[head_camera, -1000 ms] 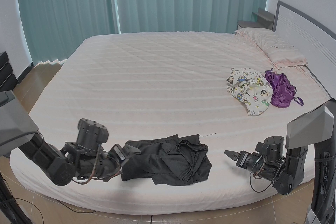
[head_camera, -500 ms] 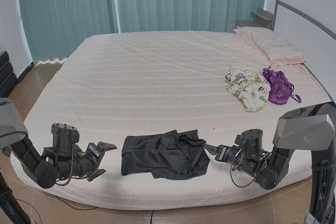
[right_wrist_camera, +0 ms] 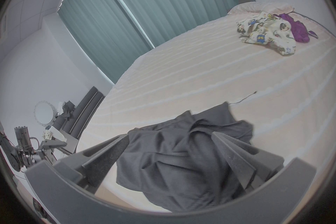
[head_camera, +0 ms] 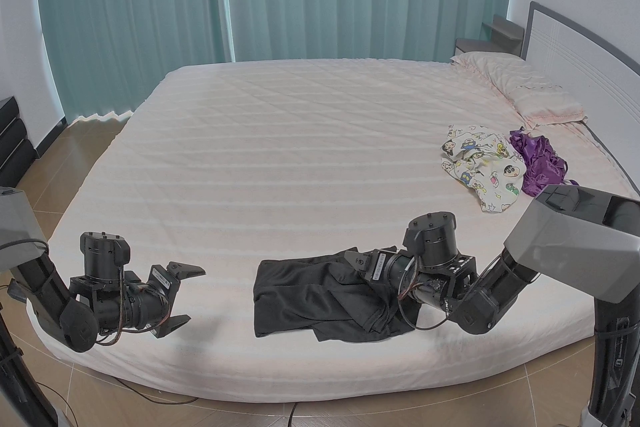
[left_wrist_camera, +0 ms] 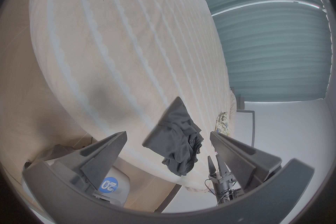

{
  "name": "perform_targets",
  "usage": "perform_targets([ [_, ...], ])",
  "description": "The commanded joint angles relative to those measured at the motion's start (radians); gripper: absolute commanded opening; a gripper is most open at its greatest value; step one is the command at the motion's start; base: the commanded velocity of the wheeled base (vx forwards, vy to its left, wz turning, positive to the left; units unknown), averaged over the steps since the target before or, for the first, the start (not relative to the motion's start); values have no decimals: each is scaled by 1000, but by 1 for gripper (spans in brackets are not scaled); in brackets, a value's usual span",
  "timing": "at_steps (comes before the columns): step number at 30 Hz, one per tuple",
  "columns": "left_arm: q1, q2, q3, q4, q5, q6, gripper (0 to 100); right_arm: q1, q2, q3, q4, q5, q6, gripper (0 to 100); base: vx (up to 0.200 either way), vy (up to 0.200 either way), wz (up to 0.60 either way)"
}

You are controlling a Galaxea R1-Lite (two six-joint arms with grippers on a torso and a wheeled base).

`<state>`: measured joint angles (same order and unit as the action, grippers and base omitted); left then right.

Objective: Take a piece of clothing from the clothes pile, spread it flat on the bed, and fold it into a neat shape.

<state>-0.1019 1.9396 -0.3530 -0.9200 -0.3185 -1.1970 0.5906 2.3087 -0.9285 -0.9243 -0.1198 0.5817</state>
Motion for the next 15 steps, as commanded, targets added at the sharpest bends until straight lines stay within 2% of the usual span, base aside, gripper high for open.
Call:
perform_targets([
  [1, 10, 42, 35, -49, -4, 2, 100, 15, 35, -55, 36, -4, 4, 100, 0, 0, 0],
  [8, 5, 68, 66, -142, 1, 2, 100, -17, 52, -52, 65, -9, 7, 100, 0, 0, 0],
  [15, 7, 68, 71, -145, 1, 2, 100, -26, 78, -41, 67, -8, 7, 100, 0, 0, 0],
])
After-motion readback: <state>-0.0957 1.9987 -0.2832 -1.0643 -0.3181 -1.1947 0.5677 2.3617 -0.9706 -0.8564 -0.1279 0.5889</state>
